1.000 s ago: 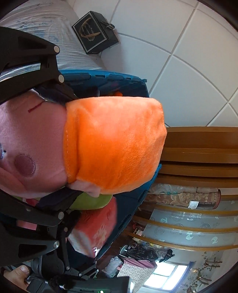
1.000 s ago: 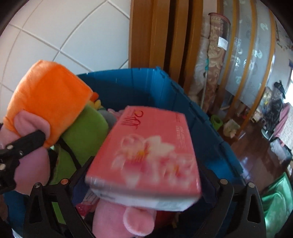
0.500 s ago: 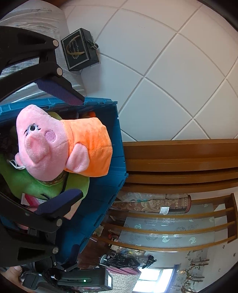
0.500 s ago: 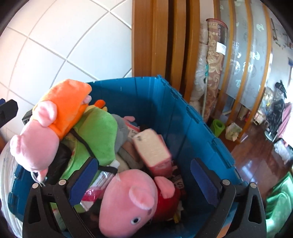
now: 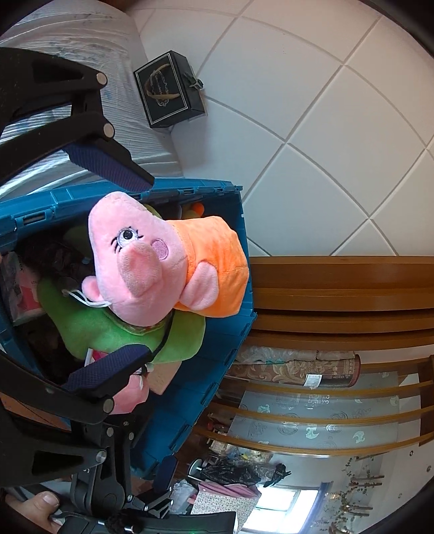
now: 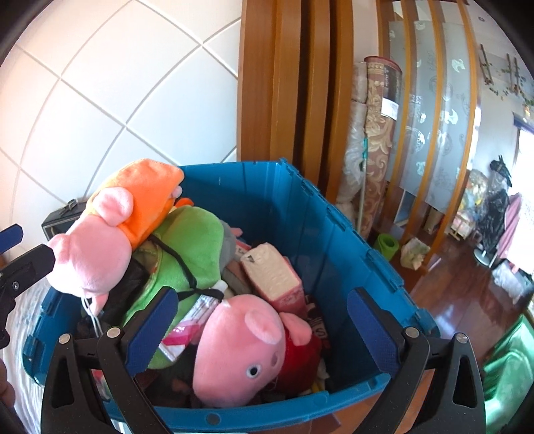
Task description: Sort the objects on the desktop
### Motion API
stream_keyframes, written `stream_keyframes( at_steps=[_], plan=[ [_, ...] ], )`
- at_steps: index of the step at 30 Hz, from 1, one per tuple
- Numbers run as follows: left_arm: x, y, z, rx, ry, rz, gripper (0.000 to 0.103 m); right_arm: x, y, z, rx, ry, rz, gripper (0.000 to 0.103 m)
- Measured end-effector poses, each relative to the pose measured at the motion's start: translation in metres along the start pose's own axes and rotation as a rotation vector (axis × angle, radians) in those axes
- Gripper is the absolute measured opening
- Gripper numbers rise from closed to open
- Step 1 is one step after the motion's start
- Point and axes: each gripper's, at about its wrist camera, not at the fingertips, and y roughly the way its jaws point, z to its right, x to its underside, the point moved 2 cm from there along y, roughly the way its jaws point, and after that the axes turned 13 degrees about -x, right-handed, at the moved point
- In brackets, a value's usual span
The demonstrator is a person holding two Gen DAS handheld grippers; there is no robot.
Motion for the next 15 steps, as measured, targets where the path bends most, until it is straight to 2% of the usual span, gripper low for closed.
stream_keyframes(
  at_steps=[7, 15],
  plan=[
    [0.01, -0.003, 0.003, -0.012, 0.014, -0.009, 0.093, 0.008, -0.005, -0.004, -0.009, 0.007, 0.003, 0.103],
    [0.014, -0.01, 0.005, 0.009, 0.02, 0.001, 0.093, 0.01, -0.01, -0.001, -0.009, 0.016, 0.01, 0.103]
  ],
)
